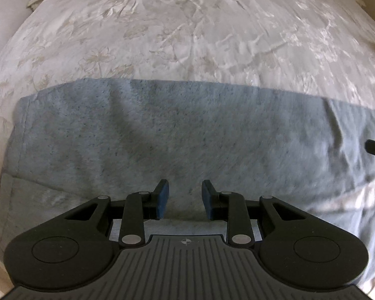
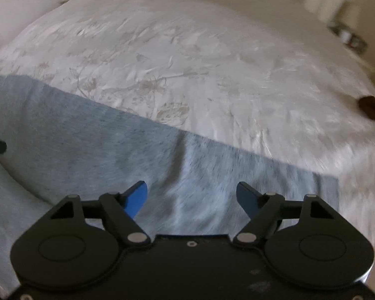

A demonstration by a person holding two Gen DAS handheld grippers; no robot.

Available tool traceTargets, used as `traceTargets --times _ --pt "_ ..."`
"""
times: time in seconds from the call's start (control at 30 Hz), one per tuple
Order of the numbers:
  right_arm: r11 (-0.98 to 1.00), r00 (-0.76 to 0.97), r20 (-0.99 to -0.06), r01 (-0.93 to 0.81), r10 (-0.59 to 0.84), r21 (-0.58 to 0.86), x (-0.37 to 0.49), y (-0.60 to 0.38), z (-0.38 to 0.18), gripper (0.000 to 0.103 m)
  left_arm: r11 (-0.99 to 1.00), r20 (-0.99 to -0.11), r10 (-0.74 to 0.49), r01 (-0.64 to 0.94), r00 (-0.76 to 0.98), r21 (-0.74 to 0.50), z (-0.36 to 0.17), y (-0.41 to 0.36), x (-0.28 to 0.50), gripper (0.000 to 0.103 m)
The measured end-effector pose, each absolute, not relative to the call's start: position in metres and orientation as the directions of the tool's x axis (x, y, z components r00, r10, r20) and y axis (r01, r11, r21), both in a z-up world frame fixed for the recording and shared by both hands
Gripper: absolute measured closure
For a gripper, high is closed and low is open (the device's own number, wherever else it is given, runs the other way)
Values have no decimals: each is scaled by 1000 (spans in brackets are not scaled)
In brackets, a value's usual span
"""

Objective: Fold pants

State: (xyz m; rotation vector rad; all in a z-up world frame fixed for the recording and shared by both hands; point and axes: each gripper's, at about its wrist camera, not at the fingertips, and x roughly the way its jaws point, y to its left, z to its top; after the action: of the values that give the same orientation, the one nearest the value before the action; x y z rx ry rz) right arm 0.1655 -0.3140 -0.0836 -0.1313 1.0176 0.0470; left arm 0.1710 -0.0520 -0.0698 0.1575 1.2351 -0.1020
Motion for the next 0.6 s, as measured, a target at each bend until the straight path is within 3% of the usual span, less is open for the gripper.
traceTargets --times 0.3,0.37,0.57,0.6 --pt "942 430 -898 -331 95 -59 267 -368 -123 24 995 -957 34 80 289 59 -77 -65 200 75" --pt "909 398 -910 -412 115 -65 281 -367 -134 29 996 -960 32 76 279 55 -80 -66 209 75" --pt "782 251 -946 -624 203 2 305 -357 -164 56 996 -967 7 88 257 31 -93 -72 242 75" --pt "775 237 -947 -631 218 21 306 -358 -165 67 995 -967 4 91 253 28 -95 -74 249 75"
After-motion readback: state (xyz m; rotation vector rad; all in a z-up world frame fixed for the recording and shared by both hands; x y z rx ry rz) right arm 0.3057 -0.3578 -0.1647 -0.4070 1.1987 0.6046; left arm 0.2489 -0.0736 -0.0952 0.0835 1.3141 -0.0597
